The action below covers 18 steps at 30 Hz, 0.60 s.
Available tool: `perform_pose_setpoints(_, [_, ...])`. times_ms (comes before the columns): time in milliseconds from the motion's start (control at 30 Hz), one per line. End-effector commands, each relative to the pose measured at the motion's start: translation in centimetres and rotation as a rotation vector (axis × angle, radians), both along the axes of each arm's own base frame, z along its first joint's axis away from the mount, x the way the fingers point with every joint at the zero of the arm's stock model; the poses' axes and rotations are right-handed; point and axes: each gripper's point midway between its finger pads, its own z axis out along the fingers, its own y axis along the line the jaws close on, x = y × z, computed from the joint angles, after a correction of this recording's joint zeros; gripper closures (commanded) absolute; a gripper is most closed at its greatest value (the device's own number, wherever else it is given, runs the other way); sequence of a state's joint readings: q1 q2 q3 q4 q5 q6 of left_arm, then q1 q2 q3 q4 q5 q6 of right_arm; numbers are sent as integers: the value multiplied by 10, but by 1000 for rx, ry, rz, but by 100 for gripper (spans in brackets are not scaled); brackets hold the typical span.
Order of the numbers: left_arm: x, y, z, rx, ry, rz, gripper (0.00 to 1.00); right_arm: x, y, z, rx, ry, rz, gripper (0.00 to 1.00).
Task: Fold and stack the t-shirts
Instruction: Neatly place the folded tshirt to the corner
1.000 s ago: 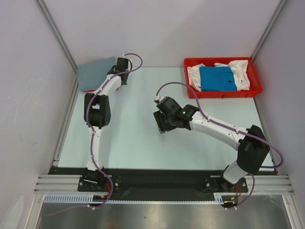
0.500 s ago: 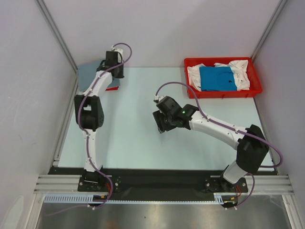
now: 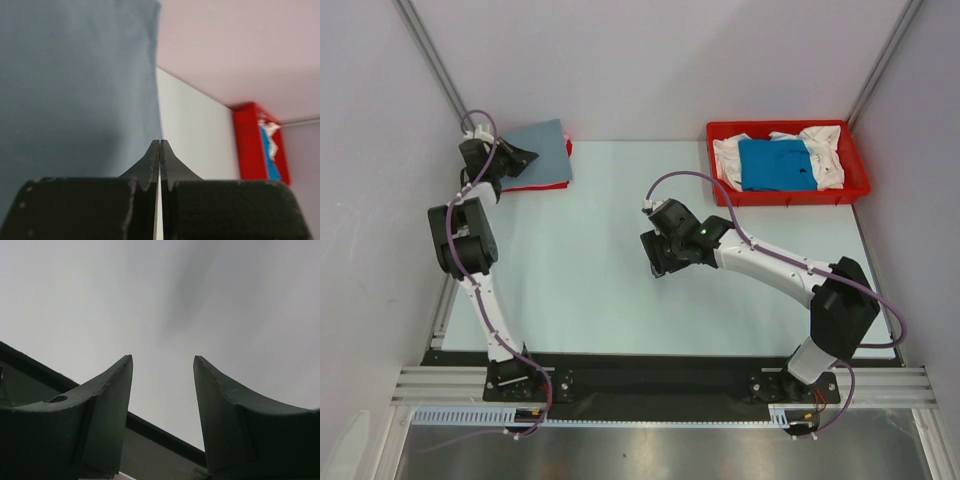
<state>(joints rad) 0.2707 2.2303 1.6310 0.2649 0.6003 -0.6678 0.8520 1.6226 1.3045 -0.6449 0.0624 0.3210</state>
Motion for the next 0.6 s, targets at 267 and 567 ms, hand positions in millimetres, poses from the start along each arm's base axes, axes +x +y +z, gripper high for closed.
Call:
perform_pose_setpoints(267, [20, -15, -33, -219, 110, -22, 100, 22, 9, 18, 37, -35, 14, 43])
perform_pose_setpoints(567, [21, -24, 36, -257, -43, -97, 100, 30, 15, 21, 51, -41, 17, 43])
